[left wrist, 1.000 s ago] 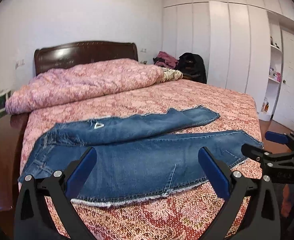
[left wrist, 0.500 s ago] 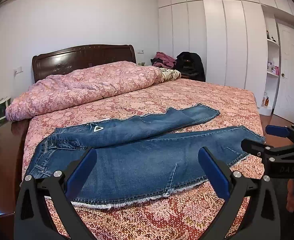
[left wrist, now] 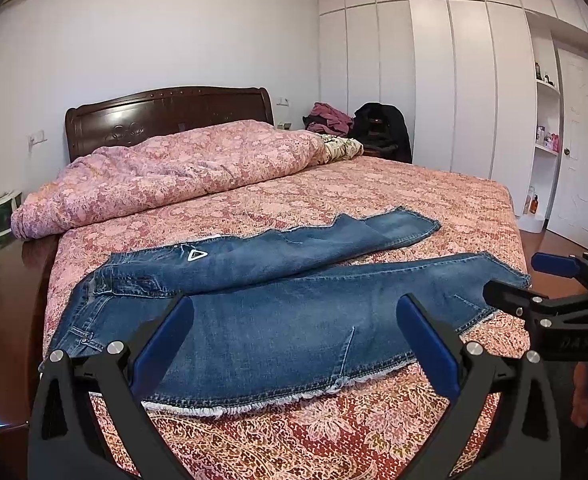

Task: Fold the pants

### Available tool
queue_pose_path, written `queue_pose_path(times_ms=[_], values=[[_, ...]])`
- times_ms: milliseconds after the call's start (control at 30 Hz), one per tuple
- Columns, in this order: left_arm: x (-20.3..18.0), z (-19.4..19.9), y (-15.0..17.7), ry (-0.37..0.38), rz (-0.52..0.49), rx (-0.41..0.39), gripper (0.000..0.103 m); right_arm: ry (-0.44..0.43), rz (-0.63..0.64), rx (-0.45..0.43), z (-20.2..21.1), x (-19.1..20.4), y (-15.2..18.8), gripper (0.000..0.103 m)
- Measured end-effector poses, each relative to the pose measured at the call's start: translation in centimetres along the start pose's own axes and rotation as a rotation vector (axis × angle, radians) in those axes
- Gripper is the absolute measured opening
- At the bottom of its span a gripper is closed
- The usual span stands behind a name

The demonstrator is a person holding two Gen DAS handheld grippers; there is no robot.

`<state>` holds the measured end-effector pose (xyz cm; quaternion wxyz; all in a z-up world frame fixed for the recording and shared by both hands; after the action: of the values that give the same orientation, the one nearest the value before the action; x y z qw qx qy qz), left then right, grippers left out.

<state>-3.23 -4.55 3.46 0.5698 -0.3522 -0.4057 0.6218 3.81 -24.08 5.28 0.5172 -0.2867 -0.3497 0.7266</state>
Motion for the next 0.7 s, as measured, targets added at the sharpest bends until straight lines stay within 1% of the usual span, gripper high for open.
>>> queue_pose_path(times_ms=[700], values=[[0.27,-0.23,0.19,-0.001,0.006,0.015,0.101,-0.001,0.005,0.009,-0.04,0.27,0.13,0.1]])
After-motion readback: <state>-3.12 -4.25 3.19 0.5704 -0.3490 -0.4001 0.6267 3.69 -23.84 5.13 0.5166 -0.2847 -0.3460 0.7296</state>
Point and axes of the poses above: each gripper's, at about its wrist camera, not at the fingertips, and z roughly against the way its jaws point, x to its left, y to its underside, the point moved 2 cm from there along -z, roughly the way its jaws point, and after that the axes turned 2 degrees about -y, right-handed, at the moved point
